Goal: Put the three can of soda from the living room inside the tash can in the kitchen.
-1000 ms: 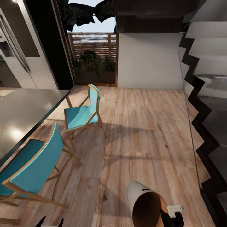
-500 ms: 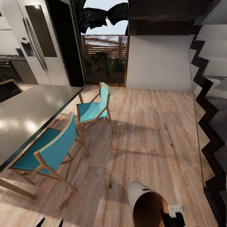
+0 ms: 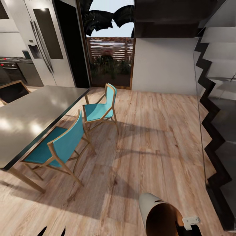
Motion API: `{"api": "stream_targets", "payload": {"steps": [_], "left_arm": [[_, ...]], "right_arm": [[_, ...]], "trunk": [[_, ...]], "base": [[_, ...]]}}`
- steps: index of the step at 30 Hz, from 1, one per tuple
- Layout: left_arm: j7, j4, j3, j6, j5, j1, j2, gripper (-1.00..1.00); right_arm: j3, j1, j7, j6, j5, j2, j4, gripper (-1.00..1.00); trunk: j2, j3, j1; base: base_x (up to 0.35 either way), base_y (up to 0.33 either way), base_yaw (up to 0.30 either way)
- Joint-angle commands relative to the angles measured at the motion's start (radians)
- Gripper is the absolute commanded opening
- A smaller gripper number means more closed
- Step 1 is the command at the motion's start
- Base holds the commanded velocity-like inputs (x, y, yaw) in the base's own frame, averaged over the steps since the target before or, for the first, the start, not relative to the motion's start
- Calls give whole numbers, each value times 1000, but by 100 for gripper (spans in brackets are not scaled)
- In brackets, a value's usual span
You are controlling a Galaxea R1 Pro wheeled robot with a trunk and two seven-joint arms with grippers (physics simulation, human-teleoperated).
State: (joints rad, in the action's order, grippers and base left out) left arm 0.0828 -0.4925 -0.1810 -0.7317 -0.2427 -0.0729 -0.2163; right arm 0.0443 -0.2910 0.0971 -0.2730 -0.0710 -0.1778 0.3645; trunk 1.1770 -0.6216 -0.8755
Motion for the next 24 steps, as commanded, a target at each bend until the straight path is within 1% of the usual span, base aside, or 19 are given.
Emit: {"api": "stream_targets", "payload": {"steps": [1, 5, 9, 14, 24], "left_arm": [[0, 0, 0, 0, 0, 0, 0, 100], [-1, 0, 2, -1, -1, 0, 0, 100], [-1, 0, 2, -1, -1, 0, 0, 100], [-1, 0, 2, -1, -1, 0, 0, 100], [-2, 0, 2, -2, -1, -1, 0, 100]], "right_arm": [[-2, 0, 0, 0, -3, -1, 2, -100], [-2, 0, 0, 0, -2, -1, 1, -100], [-4, 0, 2, -1, -1, 3, 3, -100], [-4, 0, 2, -1, 0, 8, 3, -100], [-4, 0, 3, -2, 0, 11, 2, -100]], "trunk": [[0, 0, 0], [0, 0, 0], [0, 0, 0], [0, 1, 0], [0, 5, 0]], "base": [[-325, 0, 1], [-299, 0, 0], [-124, 0, 89], [-42, 0, 194], [-6, 0, 243]]}}
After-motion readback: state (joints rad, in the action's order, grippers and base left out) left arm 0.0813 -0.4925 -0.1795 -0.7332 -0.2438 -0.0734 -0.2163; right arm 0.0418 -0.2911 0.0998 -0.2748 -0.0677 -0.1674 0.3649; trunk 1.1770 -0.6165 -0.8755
